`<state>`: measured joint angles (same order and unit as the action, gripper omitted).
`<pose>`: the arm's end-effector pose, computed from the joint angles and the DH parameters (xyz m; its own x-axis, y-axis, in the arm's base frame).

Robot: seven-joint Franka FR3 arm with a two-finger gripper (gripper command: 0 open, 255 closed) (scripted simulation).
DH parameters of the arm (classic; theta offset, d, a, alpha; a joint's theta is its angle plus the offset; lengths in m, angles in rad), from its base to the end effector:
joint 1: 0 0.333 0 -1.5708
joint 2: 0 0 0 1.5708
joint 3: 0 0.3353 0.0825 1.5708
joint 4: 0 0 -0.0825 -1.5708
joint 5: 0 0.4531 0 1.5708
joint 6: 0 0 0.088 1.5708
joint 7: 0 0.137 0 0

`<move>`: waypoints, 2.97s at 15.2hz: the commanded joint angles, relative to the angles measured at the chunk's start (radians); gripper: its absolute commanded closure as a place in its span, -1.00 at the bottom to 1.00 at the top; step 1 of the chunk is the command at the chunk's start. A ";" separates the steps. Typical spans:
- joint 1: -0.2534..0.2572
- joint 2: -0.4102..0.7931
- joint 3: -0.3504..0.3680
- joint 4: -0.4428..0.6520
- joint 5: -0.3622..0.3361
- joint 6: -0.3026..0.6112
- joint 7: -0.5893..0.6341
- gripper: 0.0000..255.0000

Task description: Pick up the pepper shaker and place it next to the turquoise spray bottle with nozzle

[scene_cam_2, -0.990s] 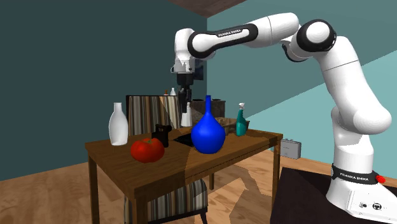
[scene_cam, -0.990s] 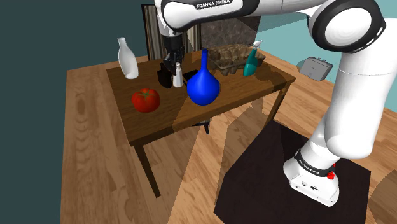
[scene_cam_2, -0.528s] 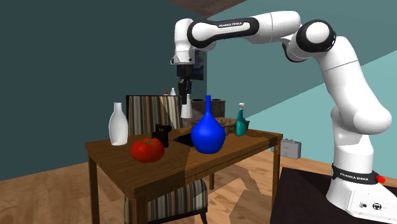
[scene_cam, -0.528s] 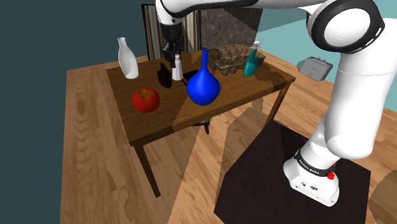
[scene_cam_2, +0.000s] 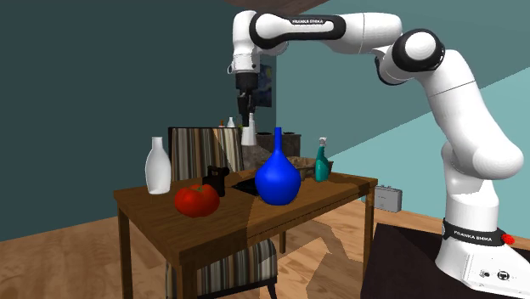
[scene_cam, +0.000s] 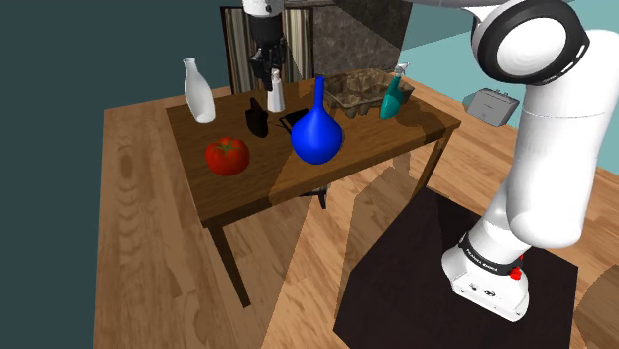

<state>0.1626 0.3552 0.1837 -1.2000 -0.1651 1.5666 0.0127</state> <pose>0.7056 0.2053 0.5762 0.9489 0.3151 0.0182 0.3118 -0.9447 0.1011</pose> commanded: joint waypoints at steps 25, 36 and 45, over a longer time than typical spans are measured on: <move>-0.175 -0.149 -0.061 -0.007 0.044 -0.116 -0.242 1.00; -0.335 -0.253 -0.167 -0.150 0.081 -0.052 -0.495 1.00; -0.457 -0.230 -0.260 -0.124 0.108 -0.039 -0.707 1.00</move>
<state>-0.2797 0.1303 -0.0657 -1.3058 -0.0605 1.5121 -0.6687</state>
